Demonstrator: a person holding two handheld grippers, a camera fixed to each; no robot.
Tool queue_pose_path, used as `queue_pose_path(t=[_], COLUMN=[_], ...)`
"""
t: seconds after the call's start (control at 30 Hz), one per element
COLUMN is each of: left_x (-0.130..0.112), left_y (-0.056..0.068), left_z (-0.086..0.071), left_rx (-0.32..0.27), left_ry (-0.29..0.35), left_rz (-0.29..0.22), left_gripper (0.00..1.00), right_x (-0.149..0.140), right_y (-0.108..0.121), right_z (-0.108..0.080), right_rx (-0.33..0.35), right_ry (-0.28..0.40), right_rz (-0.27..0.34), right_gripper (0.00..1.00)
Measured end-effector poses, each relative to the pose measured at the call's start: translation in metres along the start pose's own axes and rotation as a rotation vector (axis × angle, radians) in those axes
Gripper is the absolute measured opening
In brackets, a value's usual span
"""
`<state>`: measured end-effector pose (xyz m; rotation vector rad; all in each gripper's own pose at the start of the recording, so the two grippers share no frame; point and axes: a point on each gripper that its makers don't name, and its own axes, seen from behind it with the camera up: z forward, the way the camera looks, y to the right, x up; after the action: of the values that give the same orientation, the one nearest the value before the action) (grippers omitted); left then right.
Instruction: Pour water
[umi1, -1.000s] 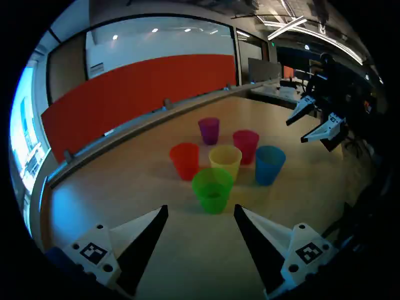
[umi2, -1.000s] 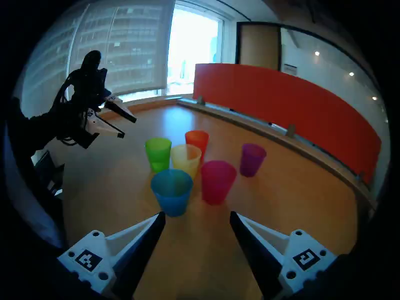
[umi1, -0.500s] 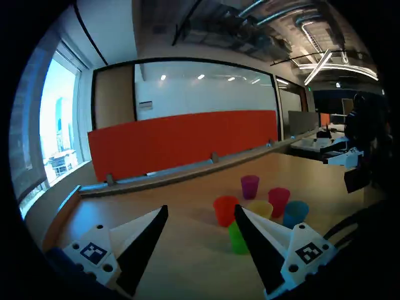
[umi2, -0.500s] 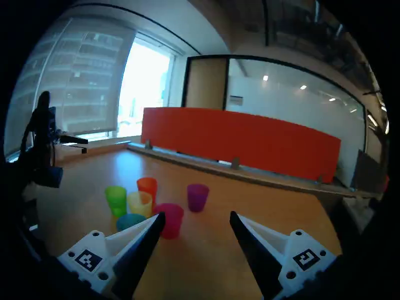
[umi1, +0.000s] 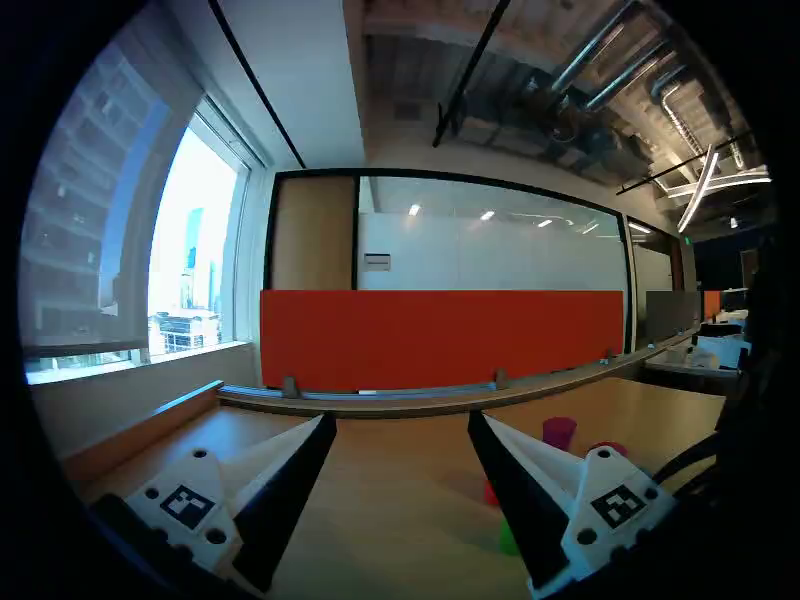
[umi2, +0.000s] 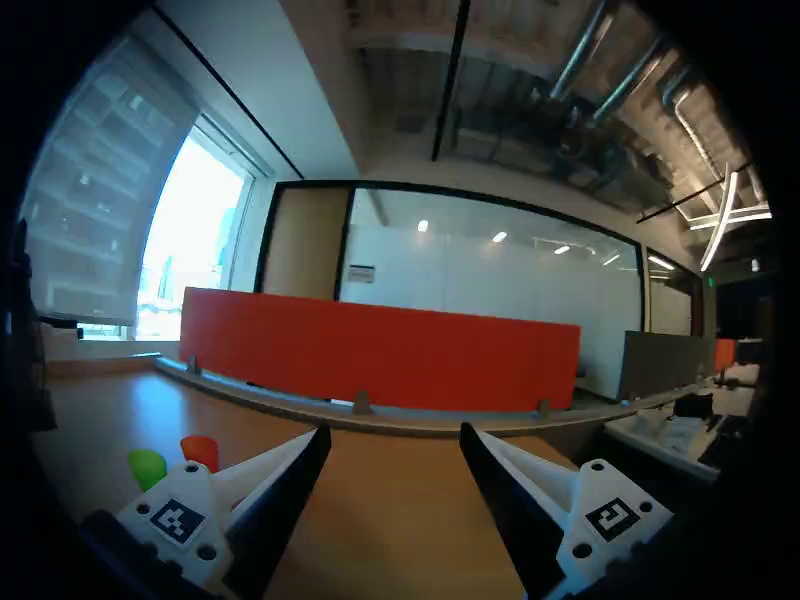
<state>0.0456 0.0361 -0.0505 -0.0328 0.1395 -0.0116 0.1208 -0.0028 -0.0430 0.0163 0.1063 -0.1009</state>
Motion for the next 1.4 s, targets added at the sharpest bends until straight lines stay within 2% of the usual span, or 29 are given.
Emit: queue_pose_path(t=[0.2, 0.37, 0.5, 0.7, 0.9, 1.2, 1.4], left_x=[-0.006, -0.011, -0.017, -0.022, -0.030, -0.061, -0.074], left_y=[-0.011, -0.014, -0.016, -0.014, -0.011, -0.023, -0.031], left_z=[-0.007, -0.006, -0.006, -0.002, 0.004, 0.010, 0.014], left_rx=[0.053, 0.063, 0.074, 0.089, 0.097, 0.108, 0.116], left_ry=[0.013, 0.008, 0.006, 0.015, 0.037, 0.021, 0.014], left_rz=[0.012, 0.000, 0.009, 0.026, 0.008, -0.006, -0.006], left_gripper=[0.98, 0.98, 0.98, 0.98, 0.98, 0.98, 0.98], right_x=[-0.007, -0.007, -0.011, -0.012, -0.015, -0.016, -0.018], right_y=[0.008, 0.008, 0.009, 0.009, 0.001, 0.010, 0.007], right_z=[0.002, 0.004, 0.005, 0.007, 0.011, 0.014, 0.016], right_rx=[-0.066, -0.081, -0.090, -0.108, -0.095, -0.134, -0.133], right_ry=[0.002, 0.005, 0.000, -0.012, -0.024, -0.040, -0.051], right_rz=[0.028, 0.061, 0.081, 0.086, 0.087, 0.077, 0.094], right_gripper=[1.00, 1.00, 1.00, 1.00, 1.00, 1.00, 1.00])
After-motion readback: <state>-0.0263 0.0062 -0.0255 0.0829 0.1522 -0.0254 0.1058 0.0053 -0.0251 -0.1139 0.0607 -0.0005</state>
